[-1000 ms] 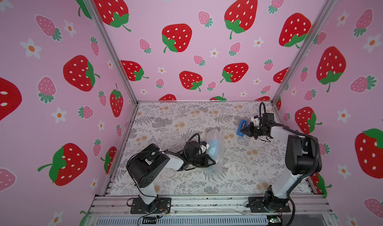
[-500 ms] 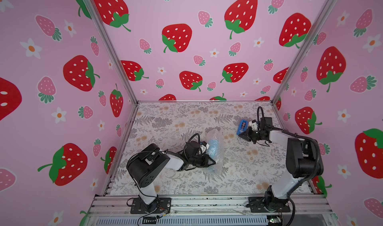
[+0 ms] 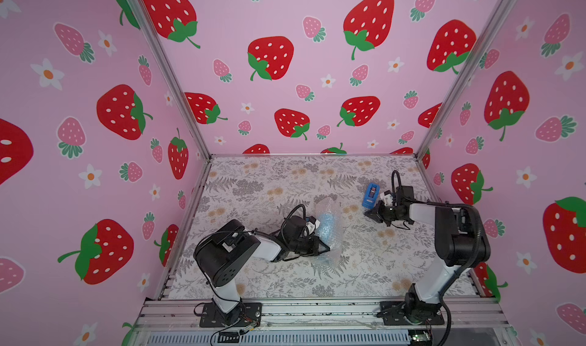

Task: Wrap wine glasses in bubble wrap
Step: Tear off the tape using the Tape Cutter.

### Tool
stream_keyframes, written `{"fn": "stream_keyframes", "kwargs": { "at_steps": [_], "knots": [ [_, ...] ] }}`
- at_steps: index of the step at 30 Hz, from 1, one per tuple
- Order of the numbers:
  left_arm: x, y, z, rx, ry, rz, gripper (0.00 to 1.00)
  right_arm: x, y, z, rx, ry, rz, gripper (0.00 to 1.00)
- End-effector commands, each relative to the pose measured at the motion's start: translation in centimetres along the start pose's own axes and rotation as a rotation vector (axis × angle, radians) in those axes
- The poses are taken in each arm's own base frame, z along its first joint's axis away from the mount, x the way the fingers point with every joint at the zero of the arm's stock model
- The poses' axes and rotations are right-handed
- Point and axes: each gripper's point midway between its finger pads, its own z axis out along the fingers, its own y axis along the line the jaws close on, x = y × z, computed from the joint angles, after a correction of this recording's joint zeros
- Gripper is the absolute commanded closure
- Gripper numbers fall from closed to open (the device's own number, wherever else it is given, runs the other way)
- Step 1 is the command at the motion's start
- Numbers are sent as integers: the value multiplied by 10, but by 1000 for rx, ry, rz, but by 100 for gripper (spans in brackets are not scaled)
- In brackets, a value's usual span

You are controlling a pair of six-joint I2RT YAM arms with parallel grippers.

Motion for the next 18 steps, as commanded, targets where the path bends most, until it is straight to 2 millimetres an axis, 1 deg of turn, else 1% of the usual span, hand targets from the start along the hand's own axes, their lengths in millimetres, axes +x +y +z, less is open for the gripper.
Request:
{"fn": "stream_keyframes", "kwargs": {
  "at_steps": [1, 8, 11, 18],
  "knots": [
    [24, 50, 1, -159, 42, -71, 93, 30, -33, 7, 79, 84, 120, 100],
    [25, 51, 1, -164, 47, -68, 93, 39, -55, 5, 110, 104, 189, 100],
    [22, 49, 1, -159, 43, -62, 93, 43, -62, 4, 119, 106, 207, 100],
    [22, 46, 1, -153, 48, -51, 93, 44, -66, 0, 133, 100, 219, 100]
  ]
}}
